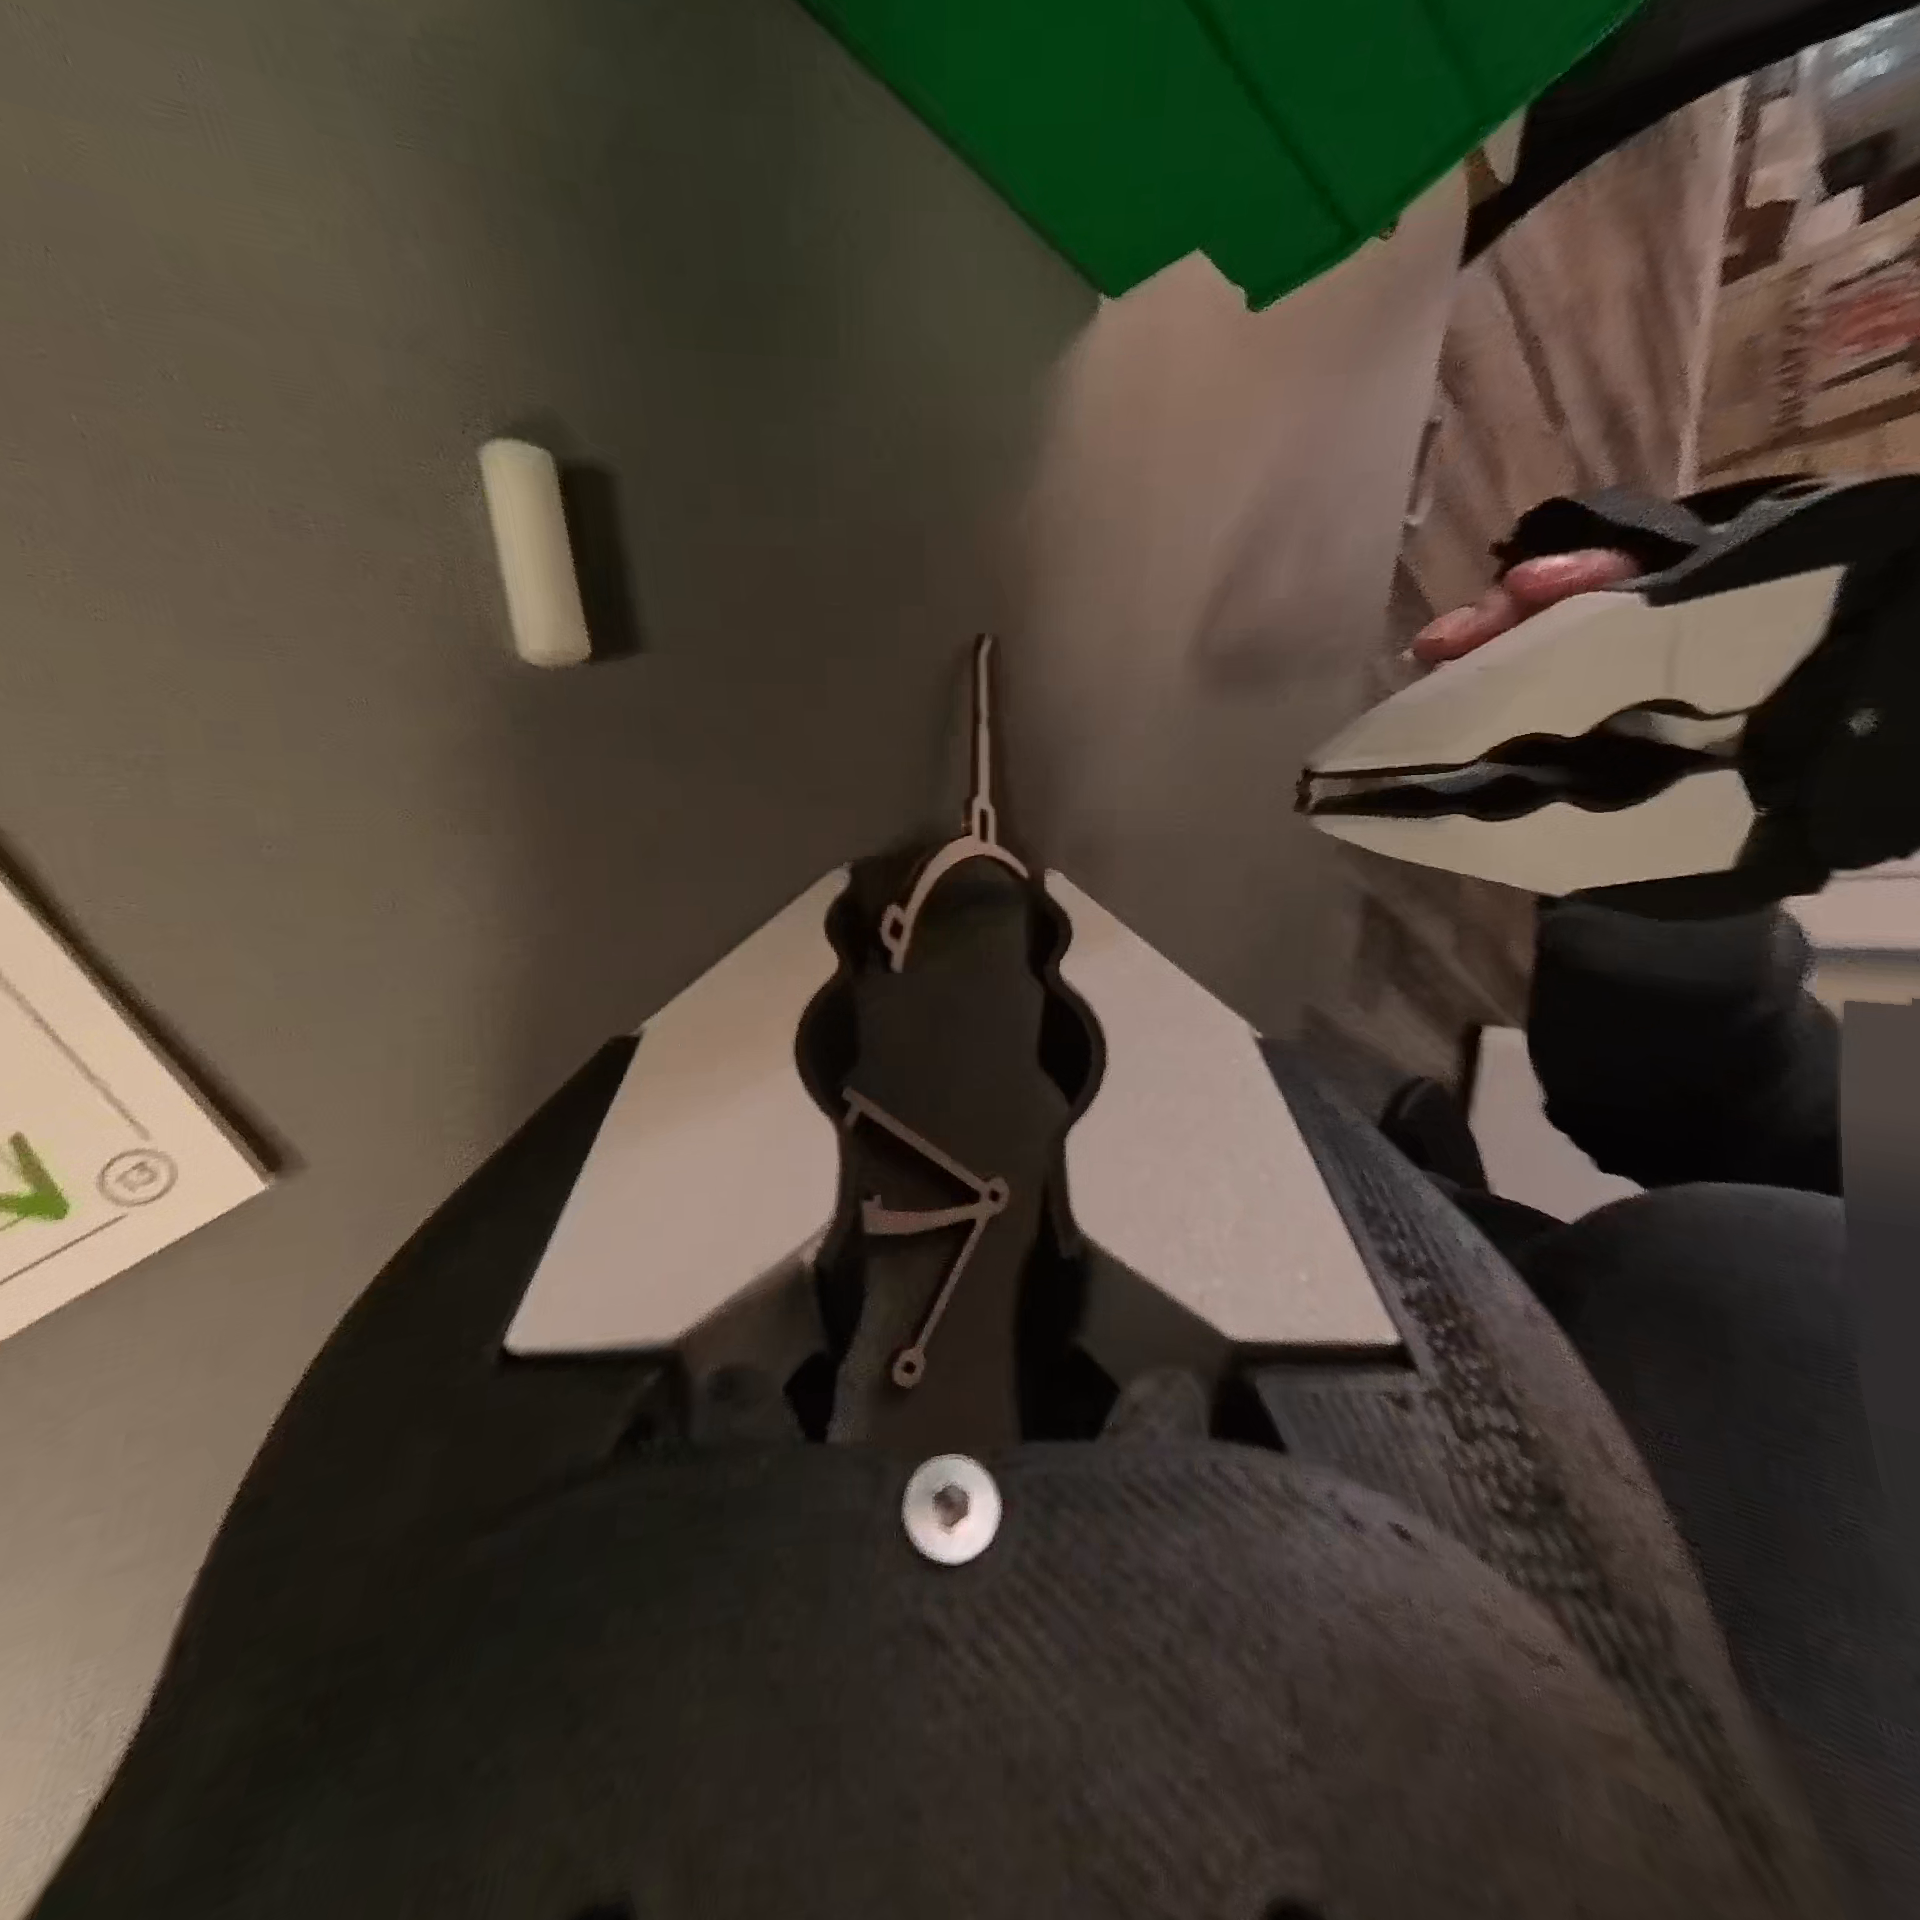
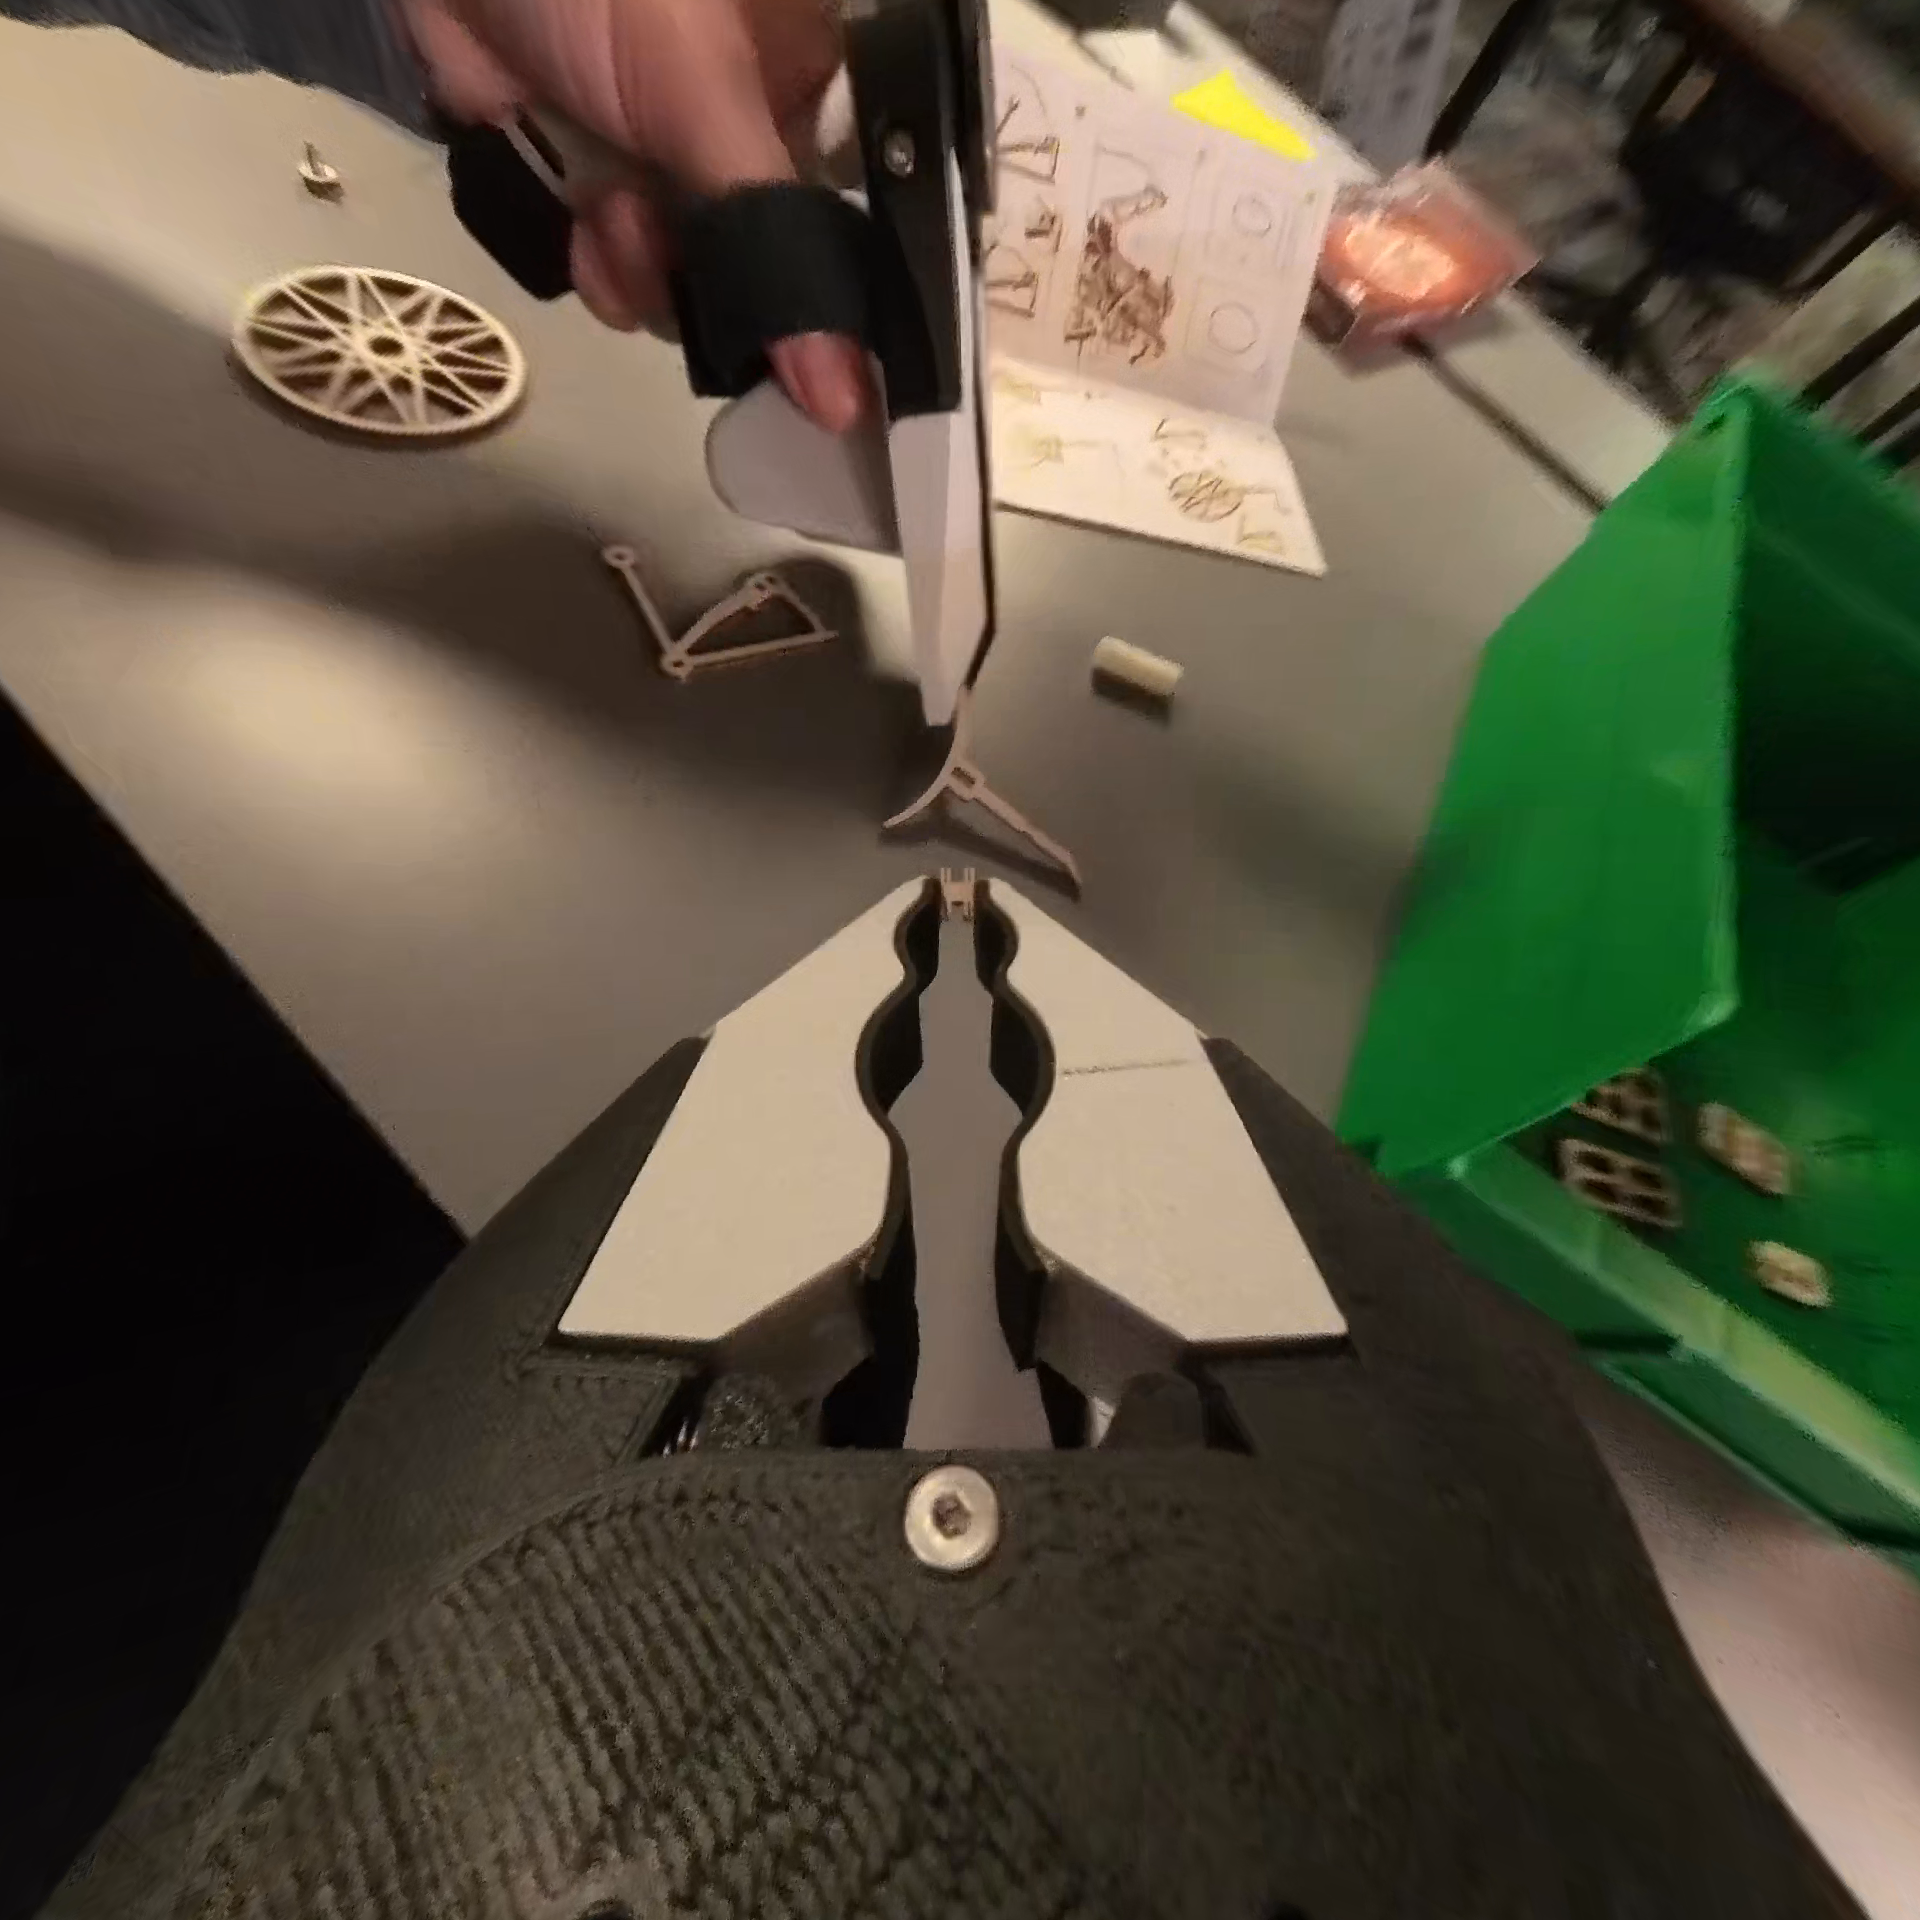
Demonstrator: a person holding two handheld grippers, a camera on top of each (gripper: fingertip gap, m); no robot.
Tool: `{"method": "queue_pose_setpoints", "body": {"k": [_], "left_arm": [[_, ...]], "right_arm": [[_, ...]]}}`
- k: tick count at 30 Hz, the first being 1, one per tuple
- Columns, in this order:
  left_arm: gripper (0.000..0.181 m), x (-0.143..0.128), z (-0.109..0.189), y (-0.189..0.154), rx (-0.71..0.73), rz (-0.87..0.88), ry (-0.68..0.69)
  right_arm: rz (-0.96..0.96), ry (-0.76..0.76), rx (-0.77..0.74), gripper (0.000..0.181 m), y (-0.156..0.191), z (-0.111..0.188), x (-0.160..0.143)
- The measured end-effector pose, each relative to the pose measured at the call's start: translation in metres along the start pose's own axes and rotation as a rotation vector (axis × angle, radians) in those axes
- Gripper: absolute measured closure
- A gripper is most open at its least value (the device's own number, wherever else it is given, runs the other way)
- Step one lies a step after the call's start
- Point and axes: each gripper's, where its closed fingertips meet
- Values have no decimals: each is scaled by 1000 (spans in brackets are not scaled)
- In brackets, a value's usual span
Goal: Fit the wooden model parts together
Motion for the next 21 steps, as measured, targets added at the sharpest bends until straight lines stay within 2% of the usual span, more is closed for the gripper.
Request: {"method": "queue_pose_setpoints", "body": {"k": [4, 5, 8, 10, 12, 18, 21], "left_arm": [[131, 12, 17, 13, 212, -184, -132], [129, 16, 21, 5, 194, -223, -186], [144, 24, 27, -59, -140, -220, -339], [149, 20, 30, -82, -297, -168, -334], [149, 18, 29, -89, -346, -163, -334], [177, 12, 27, -89, -365, -184, -320], [179, 11, 29, -90, -391, -191, -327]], "right_arm": [[271, -81, -101, 177, -11, 0, 13], [347, -103, -113, 177, -12, -1, 17], [504, -170, -98, 177, -4, -5, 33], [550, -206, -82, 177, 1, -7, 43], [571, -229, -68, 177, 4, -9, 50], [600, -230, -57, 177, 5, -9, 55], [609, -229, -42, 178, 7, -9, 57]]}}
Point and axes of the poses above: each gripper's, where its closed fingertips meet, z back along the fingers, x out of its top, y = z × x across the jaws, and after that the axes turned 11 degrees about -y, right-handed
